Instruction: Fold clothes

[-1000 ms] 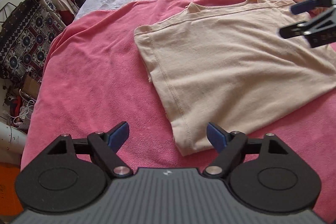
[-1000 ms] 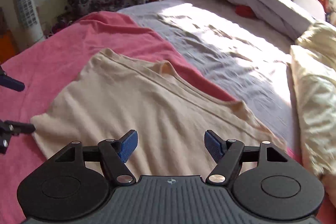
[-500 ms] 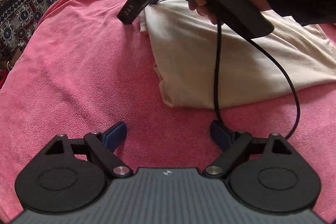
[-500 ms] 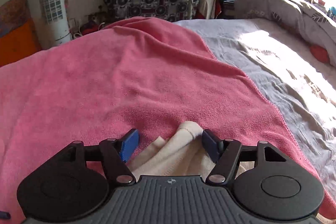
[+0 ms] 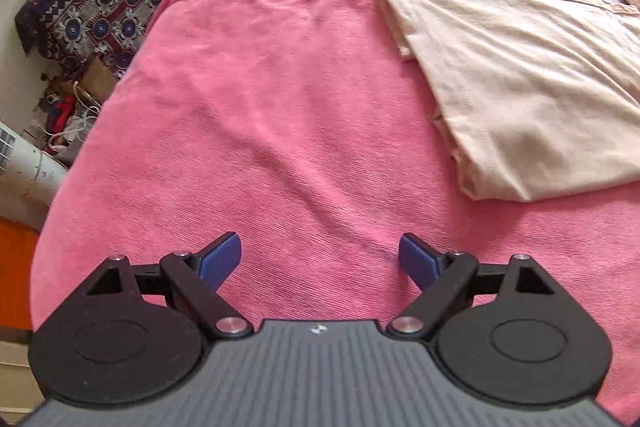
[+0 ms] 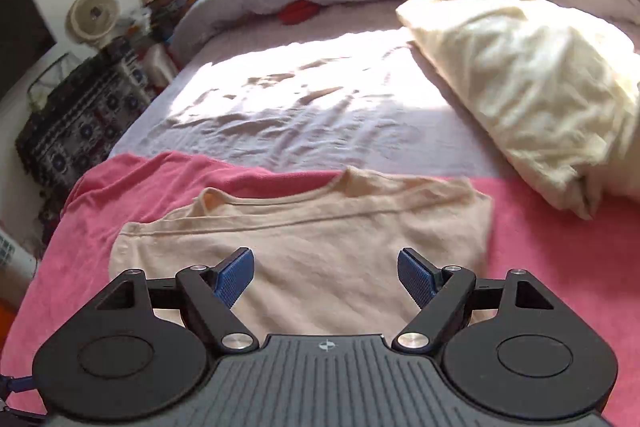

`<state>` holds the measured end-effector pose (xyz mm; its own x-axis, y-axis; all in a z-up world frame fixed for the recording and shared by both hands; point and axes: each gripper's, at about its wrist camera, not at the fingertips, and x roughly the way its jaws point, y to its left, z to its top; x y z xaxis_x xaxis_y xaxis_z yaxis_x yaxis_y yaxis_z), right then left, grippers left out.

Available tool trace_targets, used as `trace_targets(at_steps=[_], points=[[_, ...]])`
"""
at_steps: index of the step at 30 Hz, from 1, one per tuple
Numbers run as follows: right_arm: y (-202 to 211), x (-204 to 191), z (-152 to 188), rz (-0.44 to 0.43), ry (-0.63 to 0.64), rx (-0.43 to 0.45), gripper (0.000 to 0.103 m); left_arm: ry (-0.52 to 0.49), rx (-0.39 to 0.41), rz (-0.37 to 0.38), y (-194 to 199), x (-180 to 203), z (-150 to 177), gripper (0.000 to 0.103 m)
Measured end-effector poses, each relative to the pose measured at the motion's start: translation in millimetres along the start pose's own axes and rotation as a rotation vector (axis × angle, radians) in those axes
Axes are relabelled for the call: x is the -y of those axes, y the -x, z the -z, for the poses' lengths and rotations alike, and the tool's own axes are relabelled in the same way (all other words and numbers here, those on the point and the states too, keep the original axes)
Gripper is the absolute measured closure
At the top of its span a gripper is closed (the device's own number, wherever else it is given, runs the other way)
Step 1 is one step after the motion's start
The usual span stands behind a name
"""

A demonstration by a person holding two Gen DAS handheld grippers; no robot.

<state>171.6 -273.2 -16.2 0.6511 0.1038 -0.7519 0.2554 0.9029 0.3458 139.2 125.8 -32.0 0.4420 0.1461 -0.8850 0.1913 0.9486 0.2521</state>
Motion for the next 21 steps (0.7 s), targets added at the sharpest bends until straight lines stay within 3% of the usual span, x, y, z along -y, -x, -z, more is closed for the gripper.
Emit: trace_targets(at_steps=[3,5,8,11,16,18,21], points=[[36.0,77.4,43.0,0.033,-0.317,-0.004,0.024,-0.060,0.059,-0.018,4.5,10.5,-17.8,0.016],[51.3,113.6,77.9,0.018,-0.504,0.002,0.024,-0.102,0.104,0.010,10.8,33.3,-36.4,0.016],[53.8,137.1,119.9,-0.049,-0.707,0.007,0.024,-0.142,0.148,0.102,17.0,76.8,-62.8,0.016],[46.2,136.2,148.0,-0.111,-0.774,0.023,0.024,-0.192,0.198,0.180,20.6,123.1,-83.0,0.016],[30.8,128.5,144.8,-0.162,-0.765,0.113,0.021,-0.271,0.275,0.277,19.1,187.3,-109.7,0.015],[22.0,120.6,132.3,-0.140,-0.662,0.120,0.021,-0.287,0.264,0.290,6.1,206.1,-114.3,0.015],[8.0,90.7,114.7,-0.046,-0.361,0.120,0.015,-0.260,0.133,0.233,-41.5,222.9,-112.8,0.008]])
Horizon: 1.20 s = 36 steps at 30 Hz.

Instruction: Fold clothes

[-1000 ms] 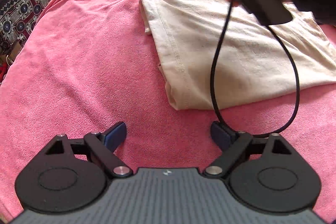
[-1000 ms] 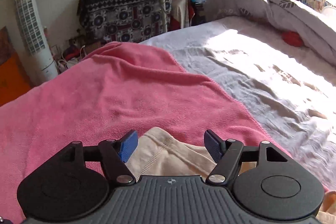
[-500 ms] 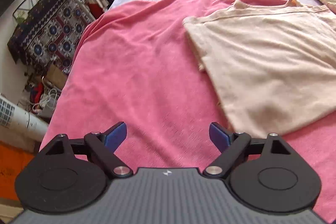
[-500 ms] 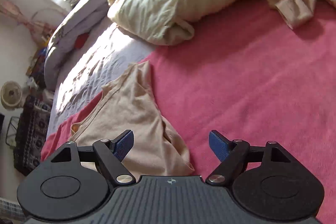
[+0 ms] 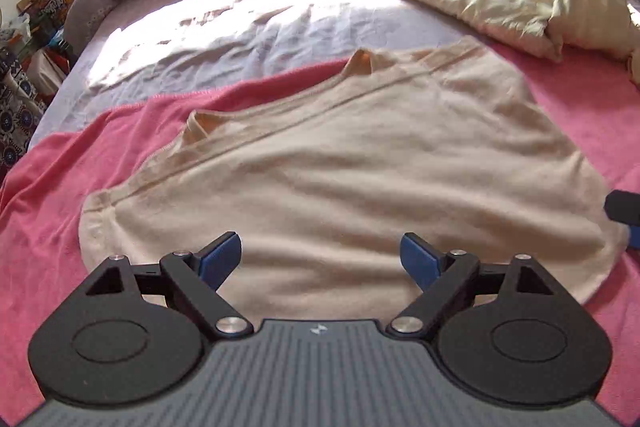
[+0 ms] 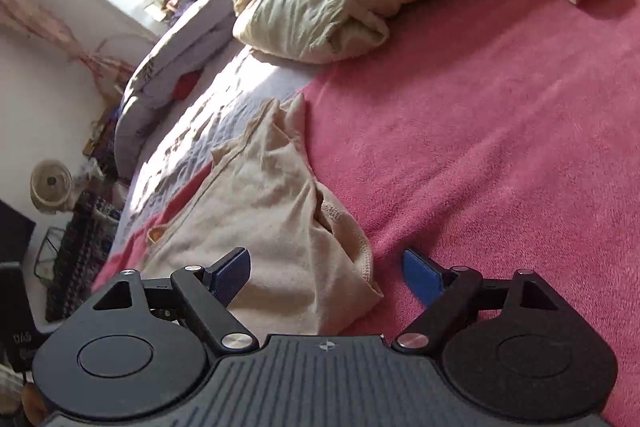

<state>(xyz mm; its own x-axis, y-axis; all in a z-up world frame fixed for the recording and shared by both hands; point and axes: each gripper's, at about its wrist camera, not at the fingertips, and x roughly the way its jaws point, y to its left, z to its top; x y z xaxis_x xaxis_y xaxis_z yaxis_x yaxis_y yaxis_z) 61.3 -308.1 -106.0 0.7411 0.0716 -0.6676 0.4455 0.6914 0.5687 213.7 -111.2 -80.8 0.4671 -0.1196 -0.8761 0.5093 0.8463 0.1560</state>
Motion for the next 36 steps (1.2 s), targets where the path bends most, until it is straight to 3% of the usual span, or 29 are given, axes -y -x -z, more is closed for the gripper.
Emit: trace_targets(at_steps=[2,4,6,7,8,11,14,16,21,23,28,33,34,36], points=[[-10.5,-26.8,7.7,0.068,0.207,-0.017,0.005,0.096,-0.005,0.033,-1.3,-15.0,3.3,0.003],[-15.1,-42.8,17.8,0.134,0.325,-0.026,0.005,0.114,-0.034,0.034,2.7,-22.0,1.7,0.005],[-10.8,-46.6,18.4,0.150,0.317,-0.019,0.020,0.110,-0.045,0.009,10.8,-26.1,1.0,0.007],[-7.6,-45.1,15.0,0.133,0.276,-0.019,0.043,0.106,-0.038,-0.003,15.2,-28.7,1.1,0.008],[-3.0,-38.5,11.1,0.097,0.207,-0.031,0.057,0.101,-0.029,-0.018,19.7,-32.0,1.8,0.008],[5.8,-10.0,9.9,0.019,0.071,-0.059,0.064,0.101,-0.030,-0.061,27.8,-44.0,7.5,0.008],[5.6,12.2,9.4,-0.023,-0.030,-0.051,0.080,0.127,-0.060,-0.095,31.5,-59.4,18.0,0.008],[5.9,19.5,8.4,-0.042,-0.090,-0.056,0.081,0.129,-0.084,-0.129,32.3,-68.4,29.7,0.008],[6.7,-7.9,-4.5,0.029,-0.021,-0.079,0.090,0.135,-0.143,-0.175,35.4,-83.6,55.9,0.008],[12.6,-28.4,-9.0,0.032,0.046,-0.064,0.091,0.152,-0.143,-0.183,45.2,-92.5,63.0,0.008],[15.3,-121.7,-10.0,-0.076,0.317,-0.085,0.091,0.212,-0.153,-0.228,65.3,-124.9,84.8,0.008],[-21.4,-212.8,33.2,-0.210,0.568,-0.198,0.091,0.347,-0.181,-0.279,80.5,-170.7,122.8,0.008],[-30.4,-221.1,45.1,-0.220,0.597,-0.219,0.091,0.369,-0.189,-0.284,82.0,-177.3,130.6,0.008],[-54.7,-234.1,79.3,-0.161,0.685,-0.280,0.091,0.409,-0.204,-0.294,84.6,-189.3,146.0,0.008]])
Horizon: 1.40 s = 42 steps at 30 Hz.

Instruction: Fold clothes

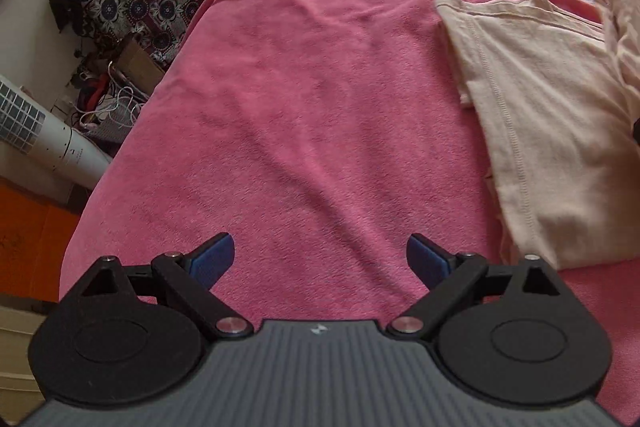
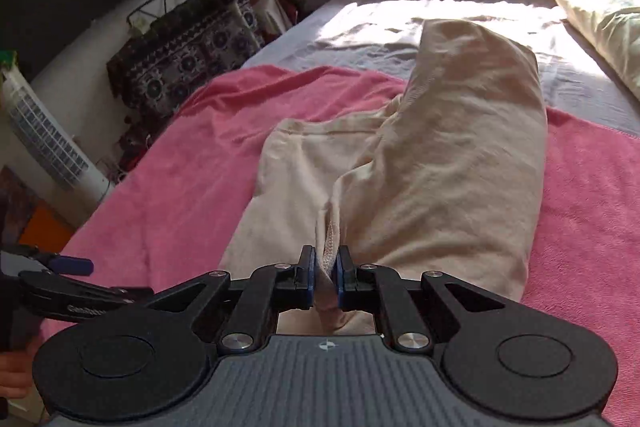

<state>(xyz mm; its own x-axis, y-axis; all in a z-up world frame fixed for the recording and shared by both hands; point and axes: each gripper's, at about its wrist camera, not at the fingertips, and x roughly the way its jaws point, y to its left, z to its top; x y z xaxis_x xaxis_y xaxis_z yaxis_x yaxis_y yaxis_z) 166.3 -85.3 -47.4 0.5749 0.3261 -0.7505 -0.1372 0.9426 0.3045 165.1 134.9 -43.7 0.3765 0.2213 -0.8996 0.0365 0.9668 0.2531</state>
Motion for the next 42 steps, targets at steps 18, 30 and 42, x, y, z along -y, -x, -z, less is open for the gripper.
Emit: trace_targets(at_steps=[18,30,42], points=[[-17.0,-62.3,41.9,0.245,0.458,0.035,0.093,0.052,-0.007,0.087,3.4,-18.9,36.8,0.008],[6.4,-106.1,47.5,0.106,0.557,0.090,0.094,0.109,0.030,0.102,13.7,-42.8,33.2,0.009],[55.5,-83.4,18.0,0.051,0.414,0.180,0.094,0.224,-0.021,0.792,2.1,-38.6,-19.1,0.009]])
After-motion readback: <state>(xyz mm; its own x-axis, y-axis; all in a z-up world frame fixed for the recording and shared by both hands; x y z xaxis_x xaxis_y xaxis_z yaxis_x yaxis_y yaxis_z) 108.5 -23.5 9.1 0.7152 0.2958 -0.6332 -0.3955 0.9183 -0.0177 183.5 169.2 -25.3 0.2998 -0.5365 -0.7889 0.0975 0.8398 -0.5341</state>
